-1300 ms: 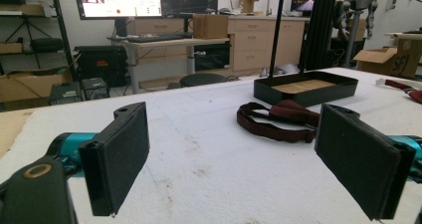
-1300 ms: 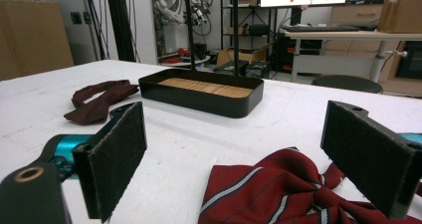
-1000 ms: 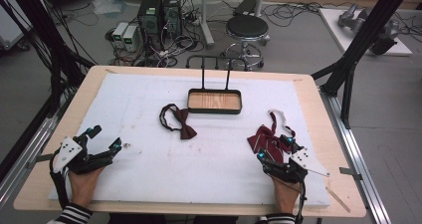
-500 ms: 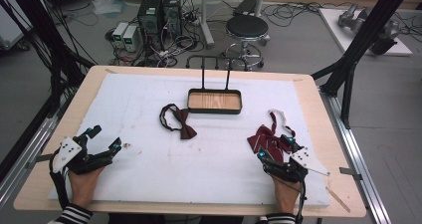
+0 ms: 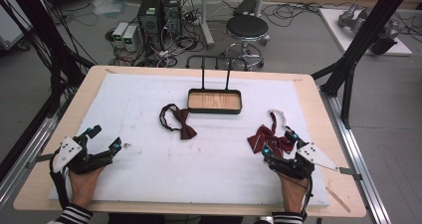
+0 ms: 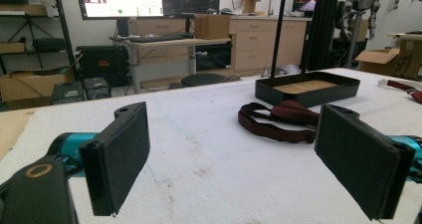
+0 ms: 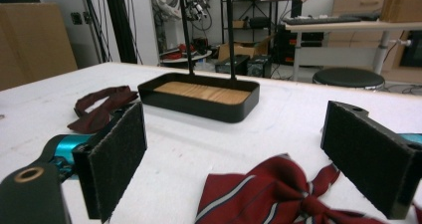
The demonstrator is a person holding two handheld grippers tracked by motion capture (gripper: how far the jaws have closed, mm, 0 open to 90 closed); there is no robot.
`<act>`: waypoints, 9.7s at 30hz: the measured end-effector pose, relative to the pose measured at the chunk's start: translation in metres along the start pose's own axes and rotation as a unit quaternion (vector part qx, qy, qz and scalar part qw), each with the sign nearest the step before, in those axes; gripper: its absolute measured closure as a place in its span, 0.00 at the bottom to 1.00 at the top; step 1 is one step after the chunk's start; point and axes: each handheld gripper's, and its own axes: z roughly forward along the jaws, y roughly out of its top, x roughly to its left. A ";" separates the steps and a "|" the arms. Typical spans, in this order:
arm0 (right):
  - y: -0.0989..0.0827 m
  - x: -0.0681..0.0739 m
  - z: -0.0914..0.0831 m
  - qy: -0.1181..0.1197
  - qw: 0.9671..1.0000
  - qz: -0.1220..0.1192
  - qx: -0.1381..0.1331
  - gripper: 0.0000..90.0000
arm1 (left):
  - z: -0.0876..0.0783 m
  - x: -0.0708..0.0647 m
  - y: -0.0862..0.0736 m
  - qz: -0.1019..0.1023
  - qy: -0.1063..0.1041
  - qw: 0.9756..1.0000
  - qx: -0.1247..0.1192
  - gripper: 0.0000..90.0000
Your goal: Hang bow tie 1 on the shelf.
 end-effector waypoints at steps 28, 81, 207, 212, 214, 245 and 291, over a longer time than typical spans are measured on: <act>0.064 -0.048 0.046 0.053 0.969 -0.079 0.228 0.11 | 0.000 0.000 0.000 0.002 0.000 1.000 0.000 0.16; 0.032 -0.064 0.096 0.051 0.863 -0.119 0.489 0.51 | 0.000 0.000 0.000 0.001 0.000 1.000 0.001 0.16; 0.164 -0.029 0.181 0.093 0.990 -0.033 0.097 0.84 | 0.001 0.000 0.000 -0.003 0.001 1.000 0.005 0.17; 0.164 -0.040 0.182 0.085 0.992 -0.016 0.088 0.84 | 0.001 0.000 0.000 -0.002 0.001 1.000 0.004 0.17; 0.163 -0.044 0.182 0.080 0.993 -0.015 0.085 0.84 | 0.001 0.000 0.000 -0.003 0.001 1.000 0.004 0.17; 0.172 -0.044 0.165 0.065 0.995 -0.030 0.075 0.83 | 0.001 0.000 0.000 0.001 0.001 1.000 0.005 0.17; 0.146 -0.019 0.205 0.144 0.968 -0.002 0.207 0.83 | 0.001 0.000 0.000 0.000 0.000 1.000 0.006 0.17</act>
